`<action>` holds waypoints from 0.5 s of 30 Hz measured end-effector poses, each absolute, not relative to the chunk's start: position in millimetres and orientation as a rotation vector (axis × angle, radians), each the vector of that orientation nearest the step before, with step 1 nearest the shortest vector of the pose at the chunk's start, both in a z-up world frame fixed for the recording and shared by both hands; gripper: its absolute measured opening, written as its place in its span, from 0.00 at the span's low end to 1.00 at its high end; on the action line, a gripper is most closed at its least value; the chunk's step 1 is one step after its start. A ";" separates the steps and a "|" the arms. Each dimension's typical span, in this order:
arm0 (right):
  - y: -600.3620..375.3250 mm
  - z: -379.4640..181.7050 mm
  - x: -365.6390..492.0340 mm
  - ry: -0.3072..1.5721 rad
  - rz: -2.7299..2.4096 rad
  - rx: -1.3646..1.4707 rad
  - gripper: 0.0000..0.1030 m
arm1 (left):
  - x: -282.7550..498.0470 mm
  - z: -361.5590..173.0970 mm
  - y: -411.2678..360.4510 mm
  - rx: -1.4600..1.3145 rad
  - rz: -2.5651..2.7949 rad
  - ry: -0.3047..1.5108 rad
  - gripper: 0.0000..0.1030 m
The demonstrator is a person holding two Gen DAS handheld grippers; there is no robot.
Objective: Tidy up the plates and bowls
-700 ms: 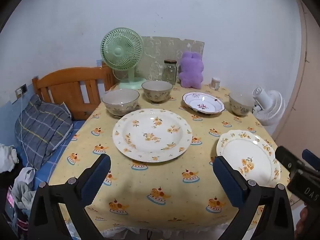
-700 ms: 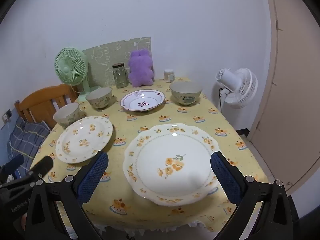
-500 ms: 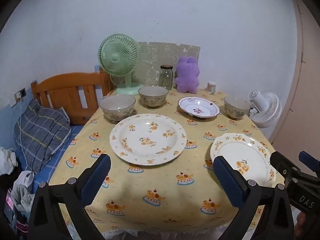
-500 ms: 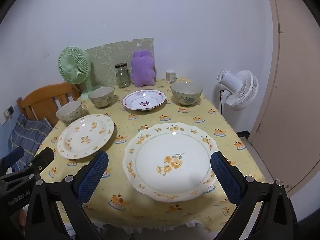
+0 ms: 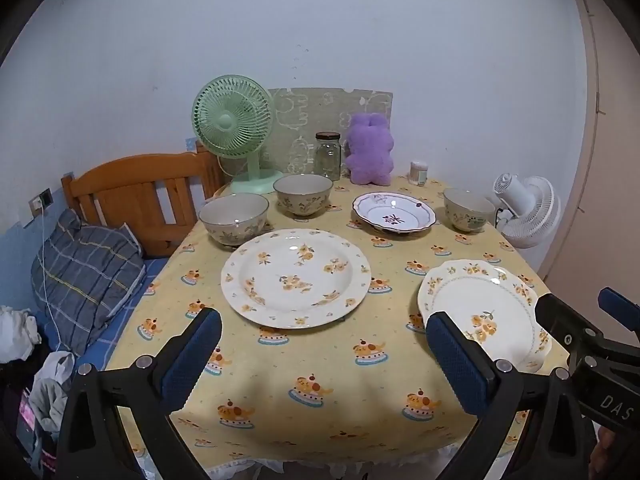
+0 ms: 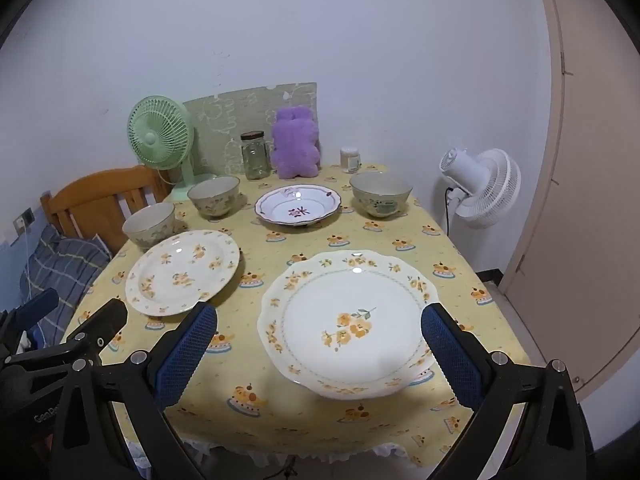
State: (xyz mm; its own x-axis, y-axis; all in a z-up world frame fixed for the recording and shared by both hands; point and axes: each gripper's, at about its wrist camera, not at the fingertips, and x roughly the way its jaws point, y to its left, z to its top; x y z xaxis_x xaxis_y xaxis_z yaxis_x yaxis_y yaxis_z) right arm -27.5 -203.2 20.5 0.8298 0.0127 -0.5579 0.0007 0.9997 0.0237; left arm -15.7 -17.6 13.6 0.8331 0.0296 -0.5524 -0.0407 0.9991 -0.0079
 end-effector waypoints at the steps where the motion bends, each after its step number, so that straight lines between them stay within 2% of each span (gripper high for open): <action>1: -202.3 19.8 -27.7 0.592 0.007 0.023 1.00 | -16.0 13.8 -17.4 -0.017 0.039 0.584 1.00; 15: -202.7 19.8 -29.2 0.593 0.010 0.035 1.00 | -16.0 11.3 -14.7 -0.025 0.018 0.585 1.00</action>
State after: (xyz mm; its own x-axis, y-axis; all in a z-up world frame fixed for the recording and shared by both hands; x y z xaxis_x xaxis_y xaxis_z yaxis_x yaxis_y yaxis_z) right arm -29.2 -202.7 19.8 0.8293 0.0193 -0.5584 0.0007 0.9994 0.0355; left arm -16.0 -14.7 11.3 0.8337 0.0100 -0.5521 -0.0240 0.9995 -0.0181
